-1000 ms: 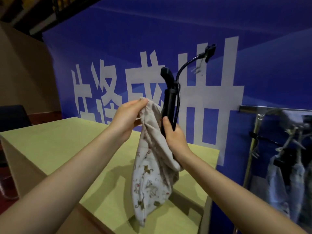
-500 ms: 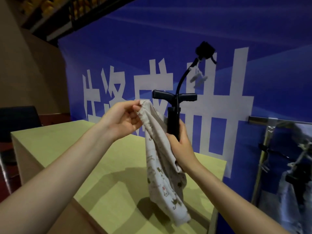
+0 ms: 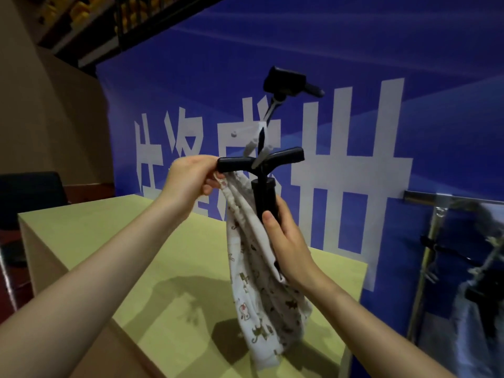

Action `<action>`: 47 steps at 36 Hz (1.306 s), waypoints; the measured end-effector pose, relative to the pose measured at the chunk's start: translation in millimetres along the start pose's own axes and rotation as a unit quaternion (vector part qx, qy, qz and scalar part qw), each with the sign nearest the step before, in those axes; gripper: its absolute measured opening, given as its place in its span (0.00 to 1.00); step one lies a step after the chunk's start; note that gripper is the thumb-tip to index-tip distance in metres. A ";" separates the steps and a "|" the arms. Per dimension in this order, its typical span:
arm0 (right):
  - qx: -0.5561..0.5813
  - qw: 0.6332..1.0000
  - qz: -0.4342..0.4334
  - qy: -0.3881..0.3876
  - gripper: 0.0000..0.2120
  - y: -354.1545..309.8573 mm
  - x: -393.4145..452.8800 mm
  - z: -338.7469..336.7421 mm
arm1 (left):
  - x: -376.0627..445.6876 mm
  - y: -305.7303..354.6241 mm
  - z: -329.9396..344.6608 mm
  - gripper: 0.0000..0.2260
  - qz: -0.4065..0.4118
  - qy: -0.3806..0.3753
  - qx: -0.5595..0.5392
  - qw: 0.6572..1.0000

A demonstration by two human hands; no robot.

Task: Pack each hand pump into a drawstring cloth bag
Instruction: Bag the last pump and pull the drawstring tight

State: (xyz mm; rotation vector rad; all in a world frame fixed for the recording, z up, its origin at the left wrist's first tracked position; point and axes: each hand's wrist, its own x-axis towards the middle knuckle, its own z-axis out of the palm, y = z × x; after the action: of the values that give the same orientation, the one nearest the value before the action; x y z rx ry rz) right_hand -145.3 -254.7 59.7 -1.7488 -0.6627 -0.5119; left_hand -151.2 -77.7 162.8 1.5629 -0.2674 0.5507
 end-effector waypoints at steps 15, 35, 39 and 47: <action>-0.103 0.994 0.000 0.028 0.23 -2.3 -0.3 10.1 | 15.3 12.5 -12.0 0.14 0.118 0.050 0.222 0.967; -0.079 0.997 -0.002 0.009 0.23 2.0 3.2 7.5 | 10.9 -6.2 -7.6 0.10 0.225 0.002 0.129 0.966; -0.021 1.000 0.012 -0.009 0.27 6.8 5.6 4.1 | 4.7 -11.4 -3.2 0.11 0.237 0.010 0.064 0.969; 0.010 0.999 -0.005 -0.037 0.26 11.0 9.8 -0.6 | 2.3 -19.9 11.0 0.05 0.148 0.015 -0.027 0.988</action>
State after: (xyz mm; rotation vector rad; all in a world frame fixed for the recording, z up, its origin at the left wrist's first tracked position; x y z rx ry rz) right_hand -130.7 -255.8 58.2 -1.7537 -0.7271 -0.4469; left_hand -137.6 -86.6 146.8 1.4695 -0.4920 0.7920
